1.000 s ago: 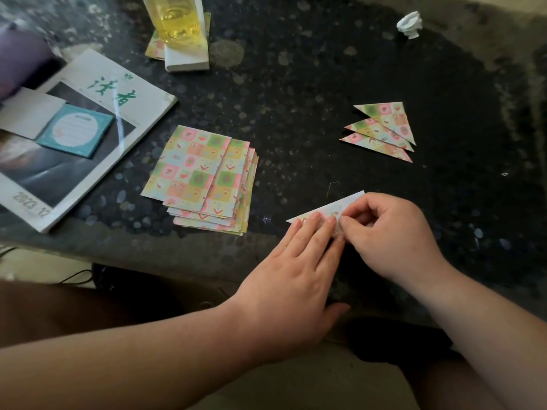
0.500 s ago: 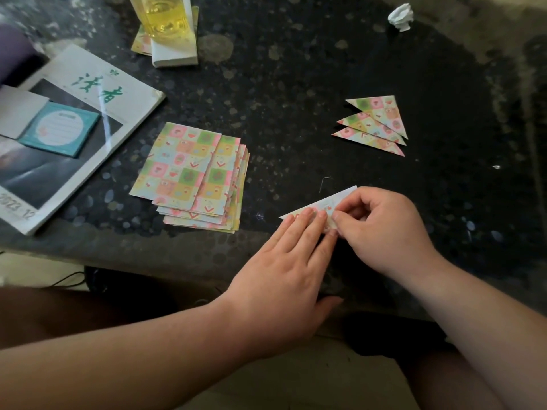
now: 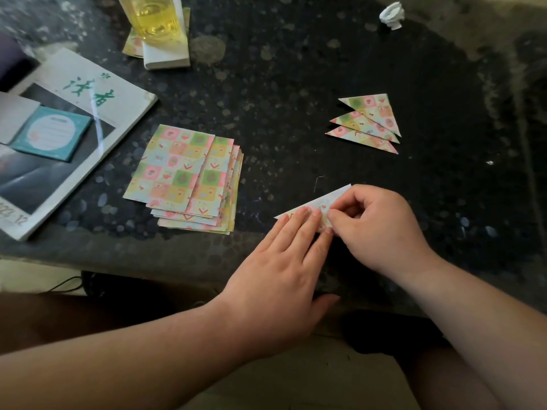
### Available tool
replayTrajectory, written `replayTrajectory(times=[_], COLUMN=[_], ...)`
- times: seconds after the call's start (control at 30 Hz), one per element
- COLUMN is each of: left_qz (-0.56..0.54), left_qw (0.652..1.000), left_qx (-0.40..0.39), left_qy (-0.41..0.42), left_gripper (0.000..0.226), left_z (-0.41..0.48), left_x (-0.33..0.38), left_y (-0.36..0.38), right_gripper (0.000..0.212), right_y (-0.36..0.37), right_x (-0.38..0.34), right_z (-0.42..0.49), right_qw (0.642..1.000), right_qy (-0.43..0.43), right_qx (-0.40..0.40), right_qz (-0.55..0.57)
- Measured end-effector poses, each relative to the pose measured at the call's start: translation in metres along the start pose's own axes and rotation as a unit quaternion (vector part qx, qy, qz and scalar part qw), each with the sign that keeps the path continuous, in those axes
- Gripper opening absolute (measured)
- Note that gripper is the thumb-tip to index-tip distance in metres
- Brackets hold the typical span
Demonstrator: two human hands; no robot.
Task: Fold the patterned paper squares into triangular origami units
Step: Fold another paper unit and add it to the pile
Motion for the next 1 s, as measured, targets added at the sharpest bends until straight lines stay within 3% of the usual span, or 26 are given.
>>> replayTrajectory(times=[0.23, 0.3, 0.37, 0.6, 1.0], left_qz=[0.005, 0.008, 0.01, -0.009, -0.015], left_qw=[1.0, 1.0, 1.0, 1.0, 0.999], left_qx=[-0.005, -0.006, -0.009, -0.029, -0.028], left_qy=[-0.002, -0.001, -0.001, -0.002, 0.002], left_gripper=[0.082, 0.082, 0.082, 0.084, 0.085], left_z=[0.001, 0.001, 0.001, 0.001, 0.002], left_x=[0.0, 0.0, 0.001, 0.0, 0.0], left_y=[0.001, 0.001, 0.001, 0.004, 0.005], right_gripper=[0.007, 0.029, 0.037, 0.023, 0.019], right_y=[0.001, 0.003, 0.005, 0.011, 0.011], right_x=[-0.001, -0.004, -0.008, -0.018, -0.021], right_z=[0.0, 0.001, 0.003, 0.01, 0.012], right_qw=[1.0, 0.999, 0.996, 0.983, 0.98], right_qy=[-0.004, -0.014, -0.023, -0.033, -0.045], right_qx=[-0.012, -0.034, -0.06, -0.128, -0.129], right_qz=[-0.013, -0.032, -0.055, -0.129, -0.142])
Point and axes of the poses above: each hand's wrist, its own z-axis towards the middle knuckle, its own y-axis out of the palm, x = y × z, the point moved 10 cm from there along z, towards the middle knuckle, and after that the axes turned 7 degrees about -x, right-handed, at the moved point
